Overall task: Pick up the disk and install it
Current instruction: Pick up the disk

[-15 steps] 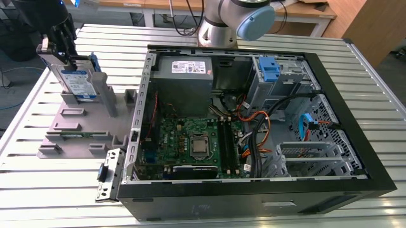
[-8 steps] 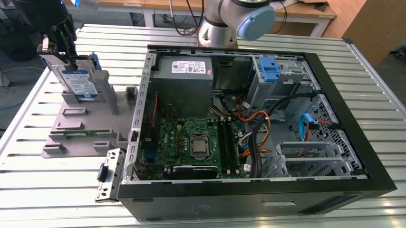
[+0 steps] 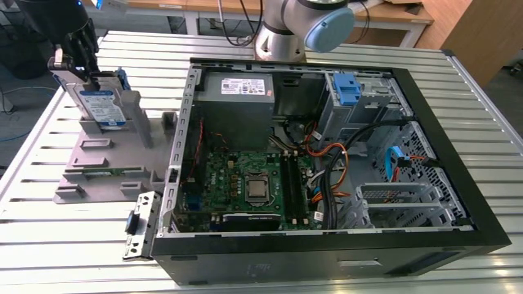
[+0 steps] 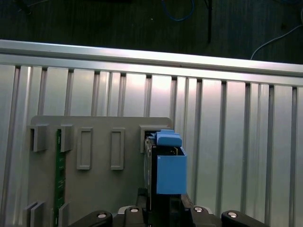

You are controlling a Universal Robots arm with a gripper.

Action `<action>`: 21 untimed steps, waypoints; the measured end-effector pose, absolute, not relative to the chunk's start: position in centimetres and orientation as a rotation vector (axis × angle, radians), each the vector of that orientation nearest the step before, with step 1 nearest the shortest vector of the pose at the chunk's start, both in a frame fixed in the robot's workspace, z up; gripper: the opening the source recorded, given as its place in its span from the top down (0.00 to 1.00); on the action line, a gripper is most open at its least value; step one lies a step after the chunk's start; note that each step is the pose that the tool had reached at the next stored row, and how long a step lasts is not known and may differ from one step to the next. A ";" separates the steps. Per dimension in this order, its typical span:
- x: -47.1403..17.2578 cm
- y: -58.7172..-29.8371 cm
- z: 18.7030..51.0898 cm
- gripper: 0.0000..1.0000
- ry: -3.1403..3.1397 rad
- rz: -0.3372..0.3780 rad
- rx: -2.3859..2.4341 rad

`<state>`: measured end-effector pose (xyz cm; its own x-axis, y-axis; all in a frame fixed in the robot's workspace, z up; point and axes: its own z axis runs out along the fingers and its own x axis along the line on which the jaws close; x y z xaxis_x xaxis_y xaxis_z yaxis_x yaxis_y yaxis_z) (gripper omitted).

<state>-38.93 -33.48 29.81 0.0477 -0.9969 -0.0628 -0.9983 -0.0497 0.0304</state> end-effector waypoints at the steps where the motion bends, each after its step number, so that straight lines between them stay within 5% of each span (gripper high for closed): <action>1: -38.9 -33.5 29.8 0.65 2.151 0.104 -2.258; 9: -38.9 -33.4 29.8 0.65 2.151 0.104 -2.258; 14: -38.9 -33.4 29.8 0.51 2.151 0.104 -2.258; 21: -38.9 -33.4 29.8 0.51 2.188 0.103 -2.220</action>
<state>-38.93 -33.42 29.79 0.0136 -0.9979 -0.0628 -0.9994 -0.0155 0.0304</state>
